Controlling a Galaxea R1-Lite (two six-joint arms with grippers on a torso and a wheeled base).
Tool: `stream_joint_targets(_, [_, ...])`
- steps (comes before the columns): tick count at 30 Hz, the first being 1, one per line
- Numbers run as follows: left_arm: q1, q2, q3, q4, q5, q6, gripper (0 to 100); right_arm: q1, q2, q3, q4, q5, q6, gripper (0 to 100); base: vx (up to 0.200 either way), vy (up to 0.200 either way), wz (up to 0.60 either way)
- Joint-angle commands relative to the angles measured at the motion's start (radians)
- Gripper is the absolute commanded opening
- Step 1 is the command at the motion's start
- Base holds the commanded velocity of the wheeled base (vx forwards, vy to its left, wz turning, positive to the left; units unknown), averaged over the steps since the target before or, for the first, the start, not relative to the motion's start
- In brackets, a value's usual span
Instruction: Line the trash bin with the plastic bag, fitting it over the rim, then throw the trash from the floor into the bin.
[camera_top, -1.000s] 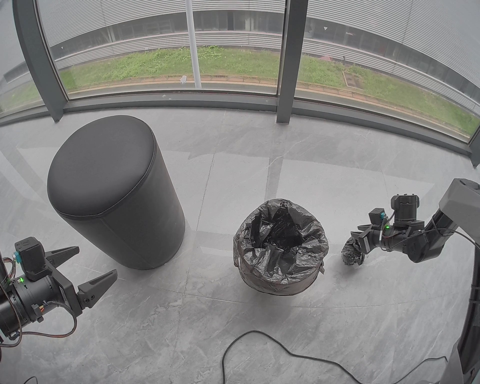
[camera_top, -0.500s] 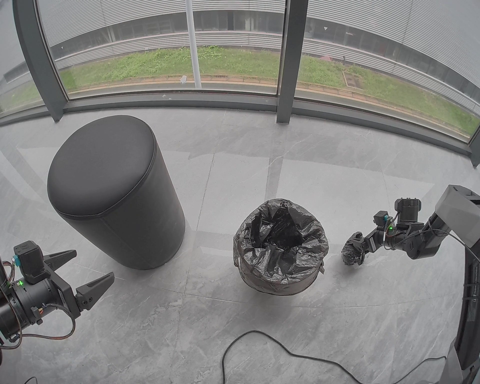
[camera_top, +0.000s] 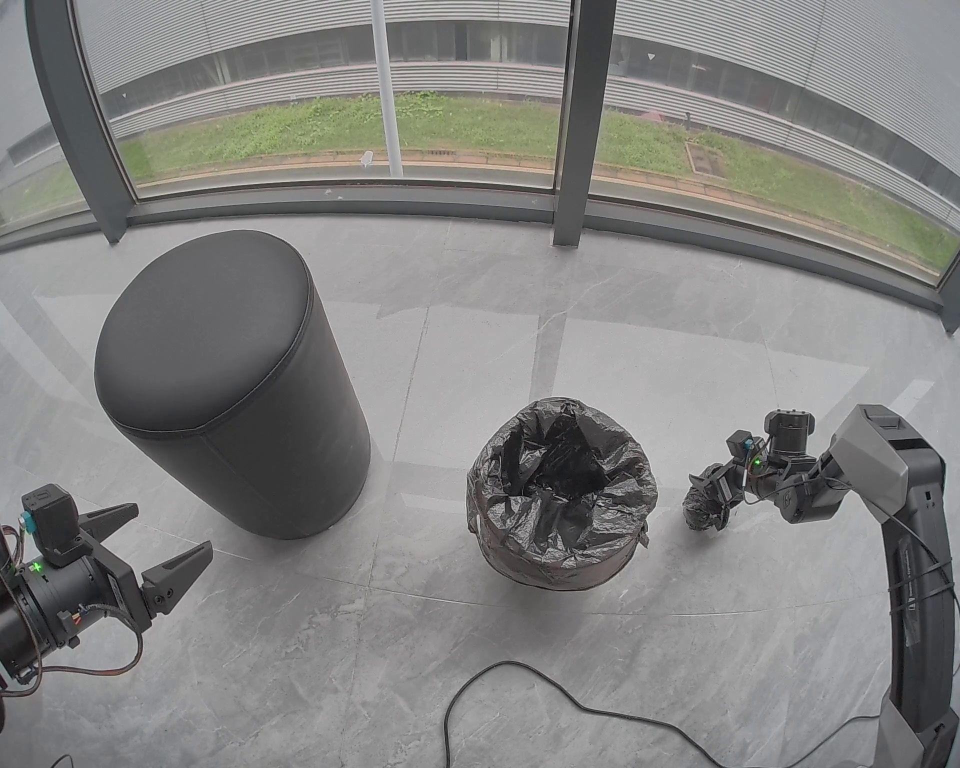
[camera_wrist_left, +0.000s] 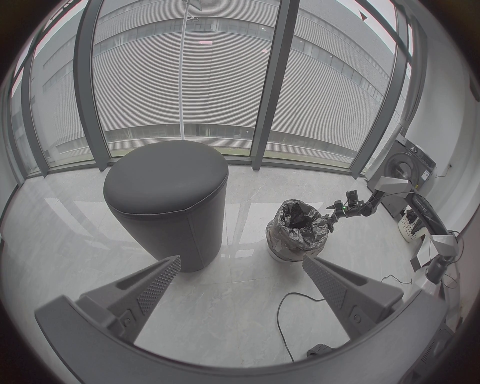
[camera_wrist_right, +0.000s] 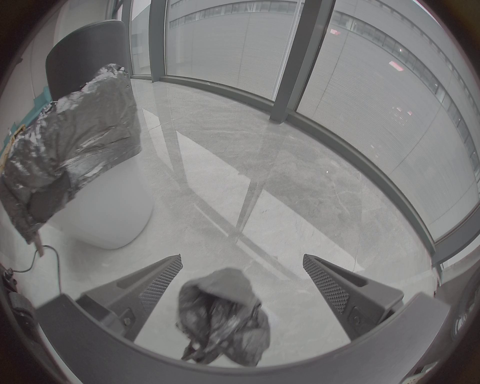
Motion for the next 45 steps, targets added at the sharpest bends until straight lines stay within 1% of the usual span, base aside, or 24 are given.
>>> stream_joint_targets(1, [0.021,-0.003,0.032,-0.001,0.000,0.002,100,0.001,0.152,-0.195,0.000,0.000,-0.008,100,0.000,0.000,0.00])
stream_joint_targets(3, [0.025,-0.012,0.038,0.001,0.000,0.002,100,0.000,0.189,-0.275,0.001,0.000,-0.023,100,0.000,0.000,0.00])
stream_joint_targets(5, [0.033,-0.017,0.043,-0.001,0.000,0.002,100,-0.005,0.201,-0.308,0.021,0.000,-0.046,100,0.000,0.000,0.00])
stream_joint_targets(10, [0.035,-0.017,0.048,0.001,0.000,0.002,100,-0.014,0.176,-0.301,0.104,0.002,-0.103,100,0.000,0.000,0.00])
stream_joint_targets(14, [0.036,-0.023,0.048,-0.001,0.000,0.002,100,-0.015,0.137,-0.249,0.143,0.002,-0.103,100,0.000,0.000,0.00])
stream_joint_targets(17, [0.036,-0.028,0.051,0.001,0.000,0.002,100,-0.015,0.127,-0.236,0.138,0.003,-0.103,100,0.000,0.000,0.00])
stream_joint_targets(18, [0.036,-0.034,0.054,0.001,0.000,0.003,100,-0.018,0.127,-0.233,0.135,0.006,-0.106,0,0.000,0.000,0.00])
stream_joint_targets(20, [0.036,-0.035,0.054,0.001,0.000,0.003,100,-0.020,0.127,-0.232,0.129,0.011,-0.103,0,0.000,0.000,0.00])
stream_joint_targets(24, [0.036,-0.040,0.054,-0.001,0.000,0.003,100,-0.026,0.114,-0.229,0.069,0.015,-0.095,0,0.000,0.000,0.00])
stream_joint_targets(29, [0.035,-0.038,0.055,0.001,-0.001,0.003,100,-0.060,0.002,-0.177,0.075,0.020,-0.095,0,0.000,0.000,0.00])
stream_joint_targets(32, [0.031,-0.037,0.055,-0.001,-0.006,0.003,100,-0.078,-0.115,-0.111,0.075,0.068,-0.092,0,0.000,0.000,0.00])
stream_joint_targets(33, [0.031,-0.037,0.055,0.001,-0.008,0.003,100,-0.080,-0.133,-0.098,0.075,0.074,-0.092,0,0.000,0.000,0.00])
stream_joint_targets(34, [0.030,-0.035,0.055,0.001,-0.014,0.003,100,-0.086,-0.195,-0.054,0.075,0.089,-0.092,0,0.000,0.000,0.00])
stream_joint_targets(36, [0.027,-0.034,0.055,-0.001,-0.015,0.003,100,-0.091,-0.279,0.012,0.074,0.103,-0.089,0,0.000,0.000,0.00])
stream_joint_targets(37, [0.027,-0.034,0.054,0.001,-0.015,0.003,100,-0.091,-0.287,0.017,0.075,0.104,-0.089,0,0.000,0.000,0.00])
stream_joint_targets(39, [0.025,-0.032,0.052,0.001,-0.015,0.003,100,-0.089,-0.402,0.084,0.072,0.112,-0.067,0,0.000,0.000,0.00])
stream_joint_targets(40, [0.025,-0.032,0.052,0.001,-0.015,0.003,100,-0.089,-0.402,0.084,0.072,0.112,-0.067,0,0.000,0.000,0.00])
stream_joint_targets(41, [0.022,-0.032,0.052,-0.001,-0.015,0.003,100,-0.084,-0.497,0.130,0.077,0.118,-0.037,0,0.000,0.000,0.00])
stream_joint_targets(42, [0.022,-0.032,0.052,-0.001,-0.015,0.003,100,-0.084,-0.497,0.130,0.077,0.118,-0.037,0,0.000,0.000,0.00])
stream_joint_targets(43, [0.022,-0.032,0.051,-0.001,-0.017,0.003,100,-0.077,-0.594,0.167,0.092,0.126,-0.012,0,0.000,0.000,0.00])
stream_joint_targets(45, [0.013,-0.031,0.051,-0.001,-0.017,0.005,100,-0.054,-0.703,0.193,0.149,0.137,0.005,0,0.000,0.000,0.00])
